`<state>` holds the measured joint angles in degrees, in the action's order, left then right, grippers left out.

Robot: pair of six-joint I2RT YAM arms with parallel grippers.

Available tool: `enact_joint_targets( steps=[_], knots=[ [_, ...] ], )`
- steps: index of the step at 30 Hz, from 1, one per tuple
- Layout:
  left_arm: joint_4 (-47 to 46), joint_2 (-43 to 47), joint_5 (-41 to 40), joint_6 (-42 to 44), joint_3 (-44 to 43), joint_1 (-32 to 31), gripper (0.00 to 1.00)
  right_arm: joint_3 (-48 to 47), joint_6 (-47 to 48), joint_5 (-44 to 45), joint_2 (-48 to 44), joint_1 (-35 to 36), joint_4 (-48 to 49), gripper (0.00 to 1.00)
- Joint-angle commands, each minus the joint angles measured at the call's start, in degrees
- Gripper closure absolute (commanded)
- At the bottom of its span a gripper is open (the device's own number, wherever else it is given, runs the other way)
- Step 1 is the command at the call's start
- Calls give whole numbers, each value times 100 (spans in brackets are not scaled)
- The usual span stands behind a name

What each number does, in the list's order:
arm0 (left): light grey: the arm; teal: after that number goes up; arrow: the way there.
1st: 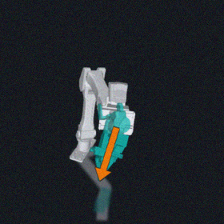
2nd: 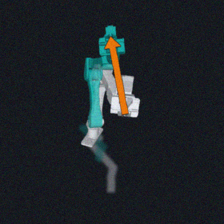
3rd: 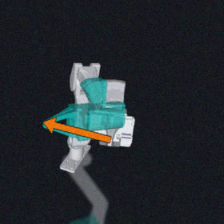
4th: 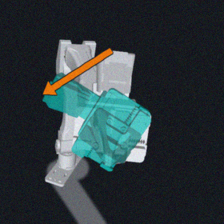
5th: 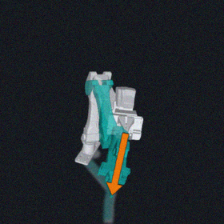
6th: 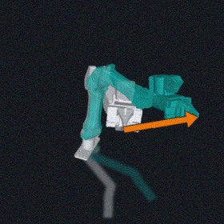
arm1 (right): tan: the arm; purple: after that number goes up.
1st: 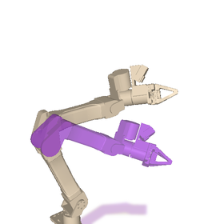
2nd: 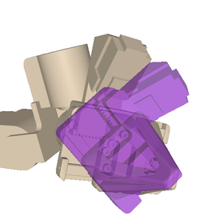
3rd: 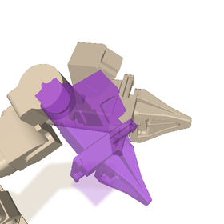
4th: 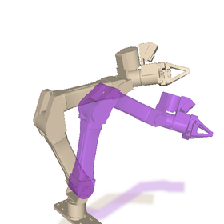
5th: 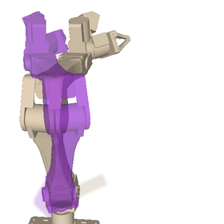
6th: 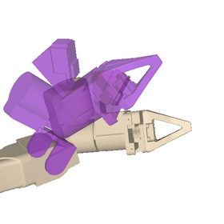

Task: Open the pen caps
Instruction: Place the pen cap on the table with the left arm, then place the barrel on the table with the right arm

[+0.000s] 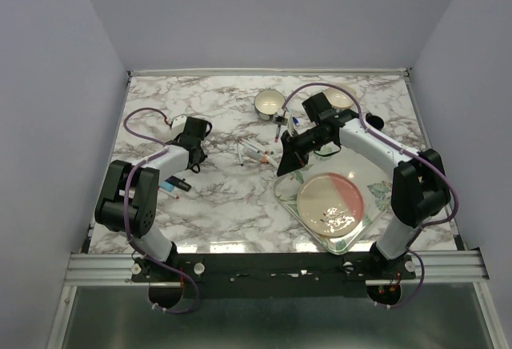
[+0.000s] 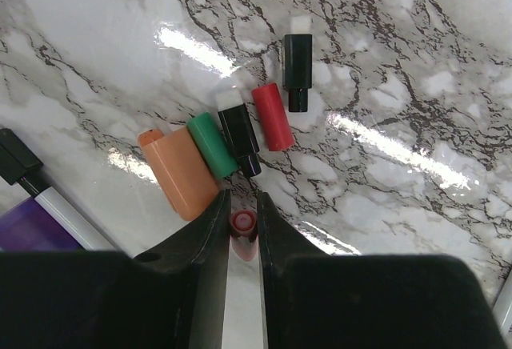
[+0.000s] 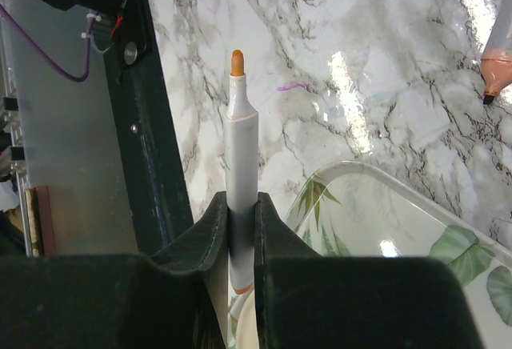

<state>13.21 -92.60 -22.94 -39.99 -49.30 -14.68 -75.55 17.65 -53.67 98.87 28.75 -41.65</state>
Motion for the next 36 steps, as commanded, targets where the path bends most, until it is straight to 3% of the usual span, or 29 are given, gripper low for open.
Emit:
enact_joint_targets(
  steps=[1, 7, 16, 20, 23, 28, 31, 36],
  knots=[
    [111, 48, -264, 0, -150, 26, 74, -4, 81, -135, -175, -36, -63, 100],
    [146, 259, -246, -53, -141, 26, 64, -4, 90, -144, -157, -36, -63, 99],
    [208, 865, 87, -97, -203, 26, 63, 5, 142, -47, -140, -36, -71, 100],
    [217, 1182, 439, -80, -264, 26, 57, 40, 169, 111, -131, -28, -28, 99],
    [199, 1498, 711, 8, -291, 26, 48, 58, 160, 216, -122, -36, 7, 99],
    [199, 2235, 1203, 281, -291, 61, 19, 84, 177, 541, -96, -36, 69, 99],
    [243, 2701, 1527, 500, -291, 96, 9, 75, 160, 770, -61, -28, 113, 99],
    [173, 3510, 2293, 922, -64, 158, 8, 75, 81, 1296, -26, 25, 210, 100]
  ],
)
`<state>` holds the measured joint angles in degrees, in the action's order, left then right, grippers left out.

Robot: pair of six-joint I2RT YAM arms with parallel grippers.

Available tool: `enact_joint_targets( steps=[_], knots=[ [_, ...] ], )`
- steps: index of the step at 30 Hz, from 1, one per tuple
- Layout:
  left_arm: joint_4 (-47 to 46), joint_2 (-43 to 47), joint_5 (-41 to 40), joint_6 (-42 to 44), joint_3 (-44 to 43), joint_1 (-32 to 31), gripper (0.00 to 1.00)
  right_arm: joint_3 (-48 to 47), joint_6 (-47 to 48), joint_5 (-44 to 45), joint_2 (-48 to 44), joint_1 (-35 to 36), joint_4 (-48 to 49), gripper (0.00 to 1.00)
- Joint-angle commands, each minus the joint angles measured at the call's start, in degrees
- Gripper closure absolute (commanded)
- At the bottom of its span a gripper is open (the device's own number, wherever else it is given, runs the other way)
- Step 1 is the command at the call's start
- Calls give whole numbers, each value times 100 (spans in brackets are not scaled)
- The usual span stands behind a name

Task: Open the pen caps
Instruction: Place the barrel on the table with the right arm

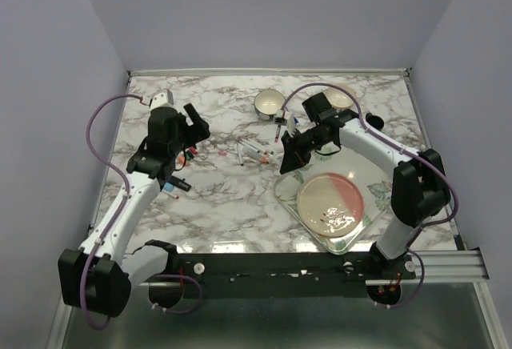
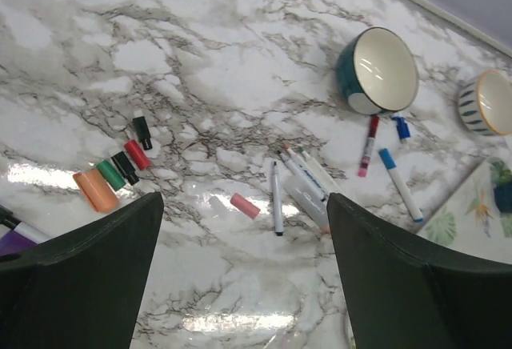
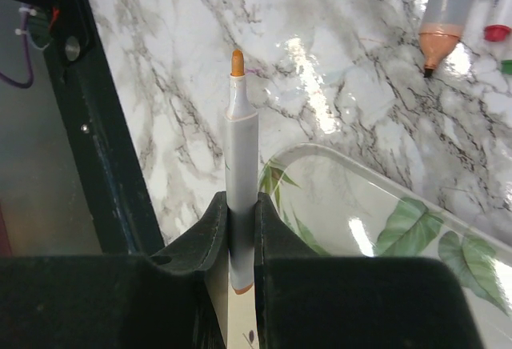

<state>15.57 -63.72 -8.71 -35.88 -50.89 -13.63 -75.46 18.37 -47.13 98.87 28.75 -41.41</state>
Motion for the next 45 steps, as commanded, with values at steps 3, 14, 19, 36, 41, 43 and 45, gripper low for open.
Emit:
enact_joint_targets(
  steps=[3, 14, 19, 36, 41, 43, 45],
  knots=[
    [-107, 1203, 1205, 906, 456, 53, 4, 23, -35, 959, 27, 122, 238, 99],
    [253, 1916, 721, 1188, 827, 62, 2, -364, 44, 1417, 510, 245, 54, 99],
    [306, 1908, 748, 1197, 800, 62, 1, -478, -79, 1917, 668, 306, 133, 99],
    [297, 2162, 660, 1206, 853, 80, 1, -1585, -272, 3333, 1916, 667, -139, 95],
    [280, 2189, 713, 1197, 862, 88, 1, -1910, -290, 3483, 2110, 676, -236, 94],
    [271, 2180, 722, 1197, 862, 88, 1, -2025, -316, 3571, 2215, 676, -271, 93],
    [271, 2189, 739, 1197, 871, 88, 1, -2174, -325, 3588, 2277, 676, -333, 93]
  ],
)
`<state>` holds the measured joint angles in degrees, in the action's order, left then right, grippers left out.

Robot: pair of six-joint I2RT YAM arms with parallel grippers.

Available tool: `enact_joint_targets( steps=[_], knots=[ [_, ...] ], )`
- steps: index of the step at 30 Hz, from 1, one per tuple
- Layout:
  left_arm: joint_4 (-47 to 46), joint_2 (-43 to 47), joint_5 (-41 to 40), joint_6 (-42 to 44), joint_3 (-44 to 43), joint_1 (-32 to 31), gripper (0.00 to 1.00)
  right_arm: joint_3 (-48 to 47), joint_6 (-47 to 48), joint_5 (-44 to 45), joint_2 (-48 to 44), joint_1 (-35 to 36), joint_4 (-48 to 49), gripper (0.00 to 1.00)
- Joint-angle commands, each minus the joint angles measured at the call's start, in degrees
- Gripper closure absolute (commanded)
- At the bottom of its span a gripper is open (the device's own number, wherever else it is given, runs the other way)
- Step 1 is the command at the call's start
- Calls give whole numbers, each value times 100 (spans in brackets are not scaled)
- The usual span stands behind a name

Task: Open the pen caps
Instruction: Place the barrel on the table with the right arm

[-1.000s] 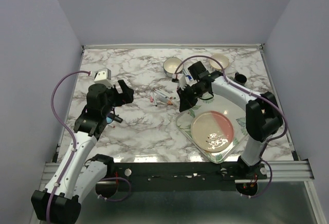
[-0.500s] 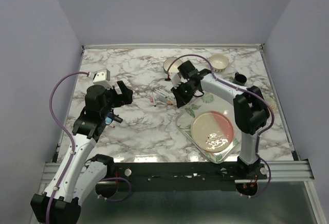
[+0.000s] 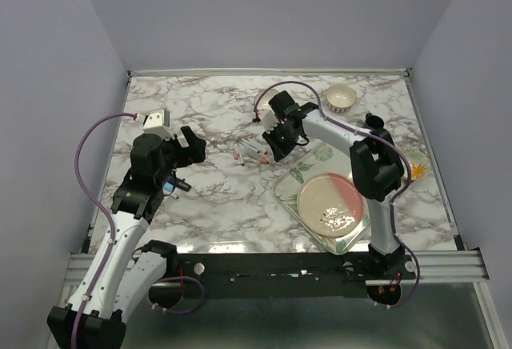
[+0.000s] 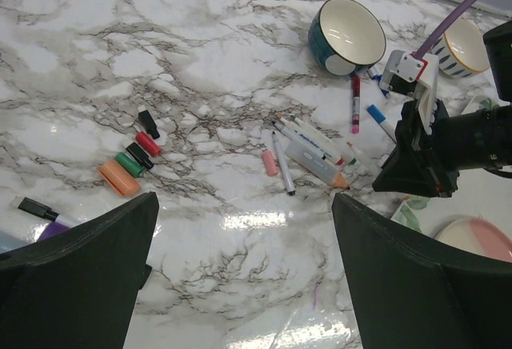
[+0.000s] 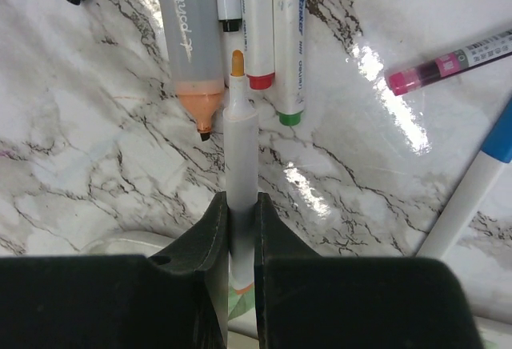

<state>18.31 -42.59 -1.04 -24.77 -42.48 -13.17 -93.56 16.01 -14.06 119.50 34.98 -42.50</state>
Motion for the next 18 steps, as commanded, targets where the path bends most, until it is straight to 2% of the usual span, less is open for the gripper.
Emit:
enact_joint_targets(
  steps=[1, 10, 18],
  knots=[
    [-2, 75, -19, 87, 29, 42, 1, -391, -89, 264, 257, 53, -241, 92],
    [-11, 84, -2, 87, 29, 42, 1, -891, -54, 360, 574, 281, -408, 91],
    [-11, 66, 25, 87, 29, 51, 1, -1560, 51, 527, 943, 351, -637, 85]
  ],
)
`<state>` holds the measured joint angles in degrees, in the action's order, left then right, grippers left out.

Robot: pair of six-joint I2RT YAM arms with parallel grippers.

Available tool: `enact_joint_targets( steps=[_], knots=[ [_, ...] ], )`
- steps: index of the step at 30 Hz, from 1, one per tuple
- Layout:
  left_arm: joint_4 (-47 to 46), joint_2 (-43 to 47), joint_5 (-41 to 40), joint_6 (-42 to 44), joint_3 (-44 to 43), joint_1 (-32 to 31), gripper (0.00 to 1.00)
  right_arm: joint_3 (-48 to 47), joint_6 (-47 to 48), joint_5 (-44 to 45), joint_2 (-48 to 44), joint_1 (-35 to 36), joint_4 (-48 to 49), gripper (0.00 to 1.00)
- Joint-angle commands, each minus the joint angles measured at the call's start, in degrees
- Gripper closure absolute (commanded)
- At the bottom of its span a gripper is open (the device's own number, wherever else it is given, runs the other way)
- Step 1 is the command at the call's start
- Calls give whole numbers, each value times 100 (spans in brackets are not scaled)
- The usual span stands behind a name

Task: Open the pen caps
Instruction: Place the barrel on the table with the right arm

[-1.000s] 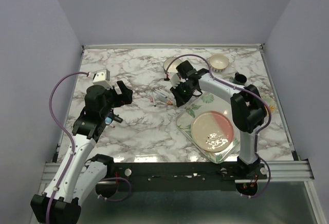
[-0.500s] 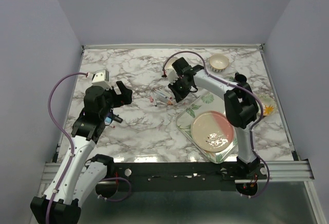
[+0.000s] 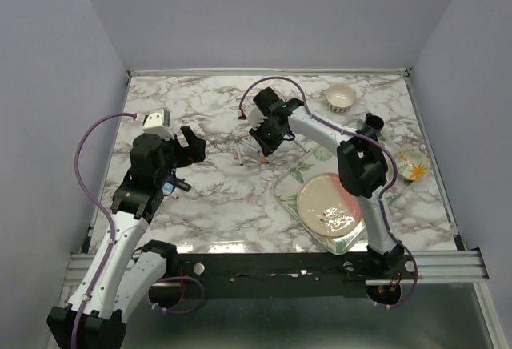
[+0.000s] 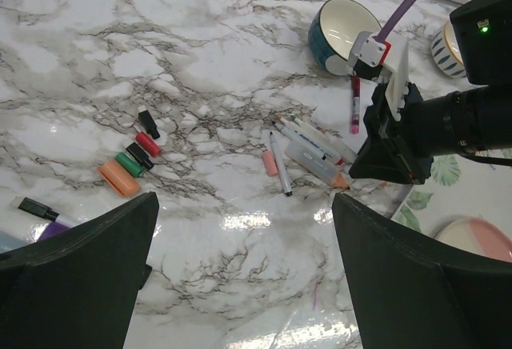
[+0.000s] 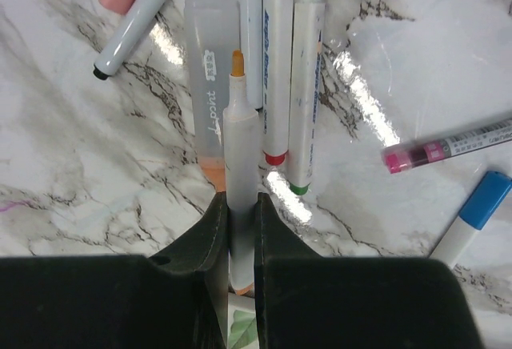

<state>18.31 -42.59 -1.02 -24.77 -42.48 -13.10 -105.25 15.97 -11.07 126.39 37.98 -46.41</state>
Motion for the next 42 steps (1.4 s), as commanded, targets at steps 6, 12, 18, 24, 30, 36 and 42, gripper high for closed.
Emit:
enact_joint_targets(
  steps=[6, 12, 18, 24, 30, 36, 42],
  knots=[
    [-11, 58, 40, 87, 29, 45, 1, -777, 117, 272, 544, 87, -386, 81],
    [-20, 49, 49, 87, 29, 53, 1, -883, 135, 228, 668, 113, -456, 77],
    [-29, 40, 75, 87, 38, 62, 1, -848, 152, 158, 650, 122, -474, 73],
    [-29, 14, 84, 96, 38, 71, 1, -830, 179, 105, 615, 131, -483, 68],
    [-29, -4, 93, 96, 38, 71, 1, -813, 188, 105, 440, 131, -527, 67],
    [-55, -144, 321, 113, 38, 89, 1, -435, 266, -61, -149, 131, -448, 66],
    [-81, -364, 611, 131, 47, 115, 1, 381, 661, -615, -1229, 131, -421, 66]
  ],
)
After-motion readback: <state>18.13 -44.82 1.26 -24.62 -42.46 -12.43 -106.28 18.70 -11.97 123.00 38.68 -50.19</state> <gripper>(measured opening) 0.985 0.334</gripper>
